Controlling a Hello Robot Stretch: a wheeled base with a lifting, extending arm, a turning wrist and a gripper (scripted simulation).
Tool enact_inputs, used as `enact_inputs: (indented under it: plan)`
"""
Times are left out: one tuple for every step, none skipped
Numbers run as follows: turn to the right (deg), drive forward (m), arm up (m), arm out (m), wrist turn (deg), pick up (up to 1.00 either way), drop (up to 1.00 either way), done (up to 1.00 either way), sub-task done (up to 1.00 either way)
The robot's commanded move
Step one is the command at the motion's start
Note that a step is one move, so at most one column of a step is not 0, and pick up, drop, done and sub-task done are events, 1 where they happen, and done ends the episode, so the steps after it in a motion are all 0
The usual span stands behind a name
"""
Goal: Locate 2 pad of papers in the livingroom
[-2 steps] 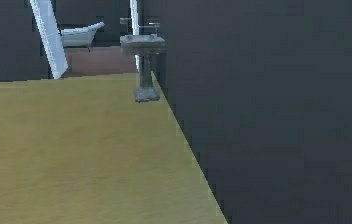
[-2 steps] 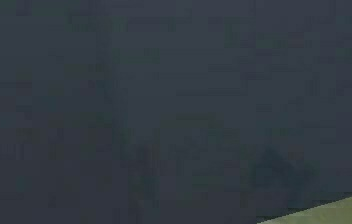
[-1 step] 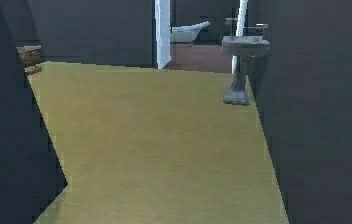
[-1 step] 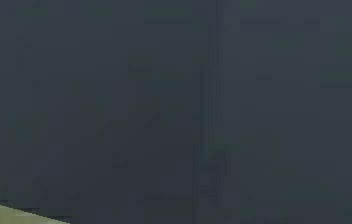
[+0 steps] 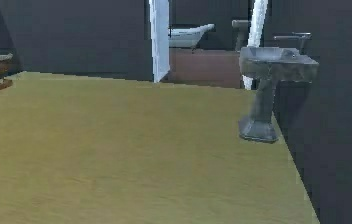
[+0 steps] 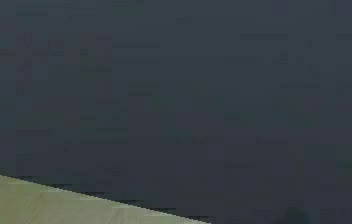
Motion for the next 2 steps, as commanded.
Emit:
enact_inputs:
  plan:
    - [0.0, 1.00, 0.00, 0.00, 0.0, 0.00, 0.00, 0.00, 0.00]
    - [0.0, 0.75, 0.00, 0.00, 0.0, 0.00, 0.00, 0.00, 0.00]
